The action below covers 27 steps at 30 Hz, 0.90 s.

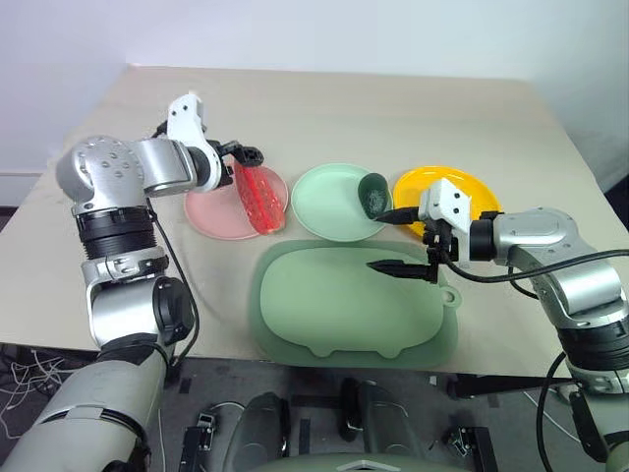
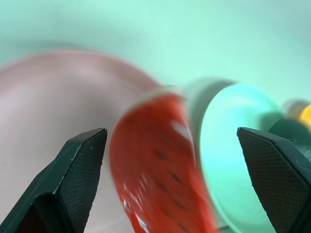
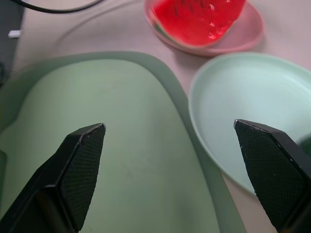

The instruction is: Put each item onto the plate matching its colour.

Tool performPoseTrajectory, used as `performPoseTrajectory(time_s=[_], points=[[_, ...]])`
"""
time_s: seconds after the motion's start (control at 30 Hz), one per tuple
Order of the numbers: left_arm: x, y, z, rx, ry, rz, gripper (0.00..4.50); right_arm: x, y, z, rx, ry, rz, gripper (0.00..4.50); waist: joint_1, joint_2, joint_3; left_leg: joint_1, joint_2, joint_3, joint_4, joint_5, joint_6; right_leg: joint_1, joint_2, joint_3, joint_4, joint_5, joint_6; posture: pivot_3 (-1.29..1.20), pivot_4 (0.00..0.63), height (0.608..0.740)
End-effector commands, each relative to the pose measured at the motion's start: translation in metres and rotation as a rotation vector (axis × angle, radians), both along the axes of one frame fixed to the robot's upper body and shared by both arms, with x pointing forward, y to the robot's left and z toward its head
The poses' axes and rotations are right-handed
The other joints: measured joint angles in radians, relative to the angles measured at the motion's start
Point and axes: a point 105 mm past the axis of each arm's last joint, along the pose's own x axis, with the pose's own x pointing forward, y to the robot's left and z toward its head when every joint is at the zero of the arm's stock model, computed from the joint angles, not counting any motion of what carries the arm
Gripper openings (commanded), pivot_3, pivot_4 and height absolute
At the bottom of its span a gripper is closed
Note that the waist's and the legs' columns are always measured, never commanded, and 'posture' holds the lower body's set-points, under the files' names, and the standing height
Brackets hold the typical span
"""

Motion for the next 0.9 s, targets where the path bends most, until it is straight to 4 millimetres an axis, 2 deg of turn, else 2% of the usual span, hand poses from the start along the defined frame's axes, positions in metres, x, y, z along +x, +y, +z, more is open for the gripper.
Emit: performPoseTrajectory(time_s=[0.03,0.13,0.2,0.3,0.43,0.5,0.63,0.77,0.9], points=[[0.001,0.007,-0.001,-0.011,-0.01,0.044,4.49,0.009,-0.006,0.015,0.016,-0.058,-0.041,4.5,0.0,0.0,0.0,0.0,0.0,0.0,0.0,0.0,0.0,0.0,0.0,0.0,0.0,0.0,0.0,0.0,0.15,0.74],[0.01,0.004,-0.017,0.035,0.021,0.066,4.49,0.013,-0.009,0.013,0.013,-0.069,-0.077,4.5,0.0,0.0,0.0,0.0,0.0,0.001,0.0,0.0,0.0,0.0,0.0,0.0,0.0,0.0,0.0,0.0,0.15,0.74],[0.014,0.001,-0.019,0.044,0.022,0.079,4.49,0.013,-0.014,0.013,0.012,-0.073,-0.09,4.5,0.001,0.0,0.0,0.0,0.0,0.001,0.0,0.0,0.0,0.0,0.0,0.0,0.0,0.0,0.0,0.0,0.15,0.74],[0.019,-0.003,-0.005,0.027,-0.063,0.04,4.49,0.01,-0.025,0.018,0.025,-0.079,-0.139,4.5,0.002,0.0,0.0,-0.001,0.0,0.001,0.0,0.0,0.0,0.0,0.0,-0.001,-0.001,0.0,0.0,0.0,0.15,0.74],[0.012,-0.004,0.022,-0.042,-0.275,-0.064,4.49,0.005,-0.041,0.025,0.034,-0.083,-0.195,4.5,-0.001,0.0,0.0,-0.004,0.0,0.002,0.0,0.0,0.0,-0.003,0.0,-0.001,-0.001,0.0,0.0,0.0,0.15,0.74],[0.001,0.006,0.03,0.011,-0.408,-0.112,4.49,0.001,-0.048,0.031,0.055,-0.076,-0.22,4.5,-0.006,0.0,0.0,-0.003,0.0,0.002,0.0,0.0,0.0,-0.003,0.0,-0.001,-0.001,0.0,0.0,0.0,0.15,0.74],[-0.027,0.021,0.034,0.111,-0.585,-0.22,4.49,-0.01,-0.058,0.041,0.109,-0.039,-0.249,4.5,-0.01,0.0,0.0,0.001,0.001,0.003,-0.002,0.0,-0.001,-0.003,0.001,0.002,0.0,0.0,0.0,0.0,0.15,0.74],[-0.075,0.031,0.011,0.235,-0.652,-0.445,4.49,-0.02,-0.071,0.044,0.155,0.007,-0.274,4.5,-0.006,0.0,0.0,0.001,0.002,0.002,-0.002,-0.001,0.001,-0.002,0.001,0.002,-0.001,0.0,-0.001,0.0,0.15,0.74],[-0.119,0.038,-0.023,0.234,-0.551,-0.614,4.49,-0.023,-0.081,0.04,0.15,0.026,-0.307,4.5,0.001,0.0,0.0,-0.001,0.001,0.002,-0.001,-0.005,0.009,-0.002,0.001,0.003,-0.002,-0.001,0.0,0.0,0.15,0.74]])
